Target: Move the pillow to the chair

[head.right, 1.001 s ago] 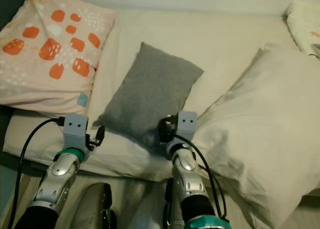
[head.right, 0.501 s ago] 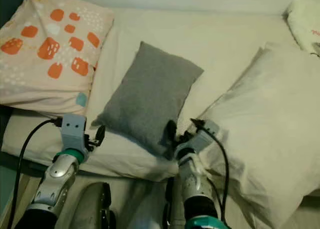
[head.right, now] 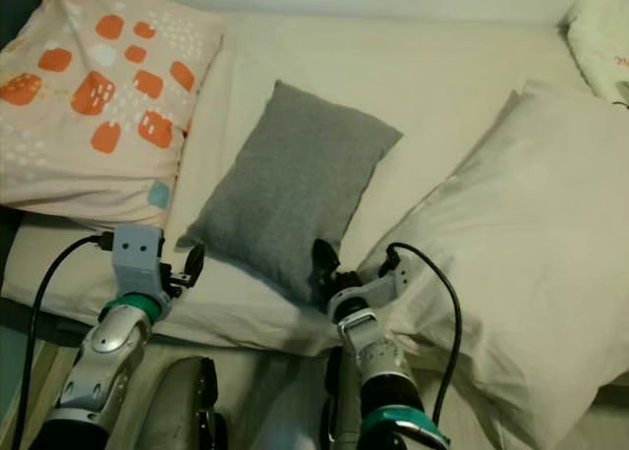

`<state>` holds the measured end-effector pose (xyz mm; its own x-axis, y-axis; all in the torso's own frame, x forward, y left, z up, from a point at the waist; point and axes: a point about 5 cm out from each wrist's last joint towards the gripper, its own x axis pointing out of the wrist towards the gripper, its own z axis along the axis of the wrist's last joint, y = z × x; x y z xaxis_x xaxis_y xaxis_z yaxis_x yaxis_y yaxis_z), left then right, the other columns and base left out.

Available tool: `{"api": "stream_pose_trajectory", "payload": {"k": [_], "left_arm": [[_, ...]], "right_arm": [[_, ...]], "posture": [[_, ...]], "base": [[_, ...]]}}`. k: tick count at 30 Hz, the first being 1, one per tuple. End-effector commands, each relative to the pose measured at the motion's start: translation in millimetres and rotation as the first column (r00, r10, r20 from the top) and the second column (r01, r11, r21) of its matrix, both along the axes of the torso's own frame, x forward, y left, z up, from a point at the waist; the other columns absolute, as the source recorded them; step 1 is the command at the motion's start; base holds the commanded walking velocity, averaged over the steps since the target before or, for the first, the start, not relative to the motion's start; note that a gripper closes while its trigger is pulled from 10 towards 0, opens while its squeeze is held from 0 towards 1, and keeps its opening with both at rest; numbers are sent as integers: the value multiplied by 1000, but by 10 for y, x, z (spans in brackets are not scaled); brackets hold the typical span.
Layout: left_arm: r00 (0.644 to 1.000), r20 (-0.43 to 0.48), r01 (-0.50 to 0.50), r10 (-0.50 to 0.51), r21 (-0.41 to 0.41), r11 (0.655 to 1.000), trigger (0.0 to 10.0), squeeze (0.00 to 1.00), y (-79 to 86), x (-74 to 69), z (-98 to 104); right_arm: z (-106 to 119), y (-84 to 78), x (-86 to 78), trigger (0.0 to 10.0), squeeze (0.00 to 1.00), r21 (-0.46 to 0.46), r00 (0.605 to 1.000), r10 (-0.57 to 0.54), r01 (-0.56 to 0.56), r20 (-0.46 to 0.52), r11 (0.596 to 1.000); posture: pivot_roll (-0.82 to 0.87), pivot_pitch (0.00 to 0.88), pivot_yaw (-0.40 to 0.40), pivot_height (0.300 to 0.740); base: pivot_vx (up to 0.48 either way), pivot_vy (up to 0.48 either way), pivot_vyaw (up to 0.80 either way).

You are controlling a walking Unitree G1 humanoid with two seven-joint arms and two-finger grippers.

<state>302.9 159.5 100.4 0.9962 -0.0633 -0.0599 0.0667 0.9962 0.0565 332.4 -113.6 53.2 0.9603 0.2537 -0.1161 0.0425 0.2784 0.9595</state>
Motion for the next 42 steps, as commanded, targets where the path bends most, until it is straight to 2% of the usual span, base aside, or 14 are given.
{"api": "stream_pose_trajectory", "payload": {"k": [1, 9, 19, 23, 25, 26, 31, 33, 34, 35, 36, 38, 39, 42], "left_arm": [[999, -33, -8, 8, 3, 1000, 10000, 0, 43, -64, -70], [998, -54, -31, 33, 21, 999, 10000, 0, 153, -231, -90], [998, -61, -31, 33, 28, 999, 10000, 0, 187, -306, -72], [997, -66, -27, 29, 32, 999, 10000, 0, 190, -330, -66], [997, -69, -23, 25, 35, 999, 10000, 0, 187, -331, -68], [997, -74, -12, 16, 43, 999, 10000, 0, 178, -333, -62], [997, -78, -9, 12, 46, 999, 10000, 0, 167, -329, -52], [997, -79, -7, 11, 47, 999, 10000, 0, 165, -327, -49], [997, -79, -6, 10, 49, 999, 10000, 0, 163, -327, -47], [997, -79, -6, 10, 49, 999, 10000, 0, 163, -327, -47], [997, -81, -6, 11, 52, 999, 10000, 0, 163, -327, -47], [996, -84, -7, 12, 54, 998, 10000, 0, 166, -327, -48], [996, -86, -10, 14, 57, 998, 10000, 0, 169, -328, -51], [996, -89, -12, 17, 58, 998, 10000, 0, 172, -329, -53]], "right_arm": [[-34, 122, -26, 10000, 1000, 55, 1000, 26, -25, -14, 998], [132, 288, 79, 10000, 1000, 286, 999, -26, 18, 25, 958], [204, 554, 110, 10000, 1000, 260, 998, 55, -60, 29, 964], [314, 926, 68, 10000, 1000, -129, 931, 342, -325, 132, 937], [337, 1031, 40, 10000, 1000, -269, 888, 433, -384, 156, 883], [367, 1149, 3, 10000, 1000, -449, 818, 546, -426, 180, 786], [359, 1209, -30, 10000, 1000, -557, 771, 612, -434, 177, 708], [354, 1216, -34, 10000, 788, -563, 769, 615, -435, 174, 703], [348, 1222, -36, 10000, 0, -563, 773, 612, -434, 169, 703], [348, 1222, -36, 10000, 0, -563, 773, 612, -434, 169, 703], [336, 1230, -41, 4510, 0, -553, 780, 606, -438, 158, 709], [315, 1238, -51, 3020, 0, -553, 787, 600, -440, 142, 708], [290, 1246, -65, 0, 0, -553, 793, 595, -442, 126, 706], [270, 1254, -79, 0, 0, -559, 796, 594, -442, 115, 701]], "posture": [[133, 210, 27, 595], [180, 239, 21, 595], [200, 257, 25, 595], [201, 258, 26, 595], [201, 258, 26, 595], [195, 263, 34, 595], [193, 265, 37, 595], [194, 264, 37, 595], [194, 264, 37, 595], [194, 264, 37, 595], [194, 264, 37, 595], [194, 263, 39, 595], [193, 262, 39, 595], [193, 262, 39, 595]], "base": [[0, 0, 0], [0, 0, 0], [0, 0, 0], [0, 0, 0], [0, 0, 0], [0, 0, 0], [0, 0, 0], [0, 0, 0], [0, 0, 0], [0, 0, 0], [0, 0, 0], [0, 0, 0], [0, 0, 0], [0, 0, 0]]}}
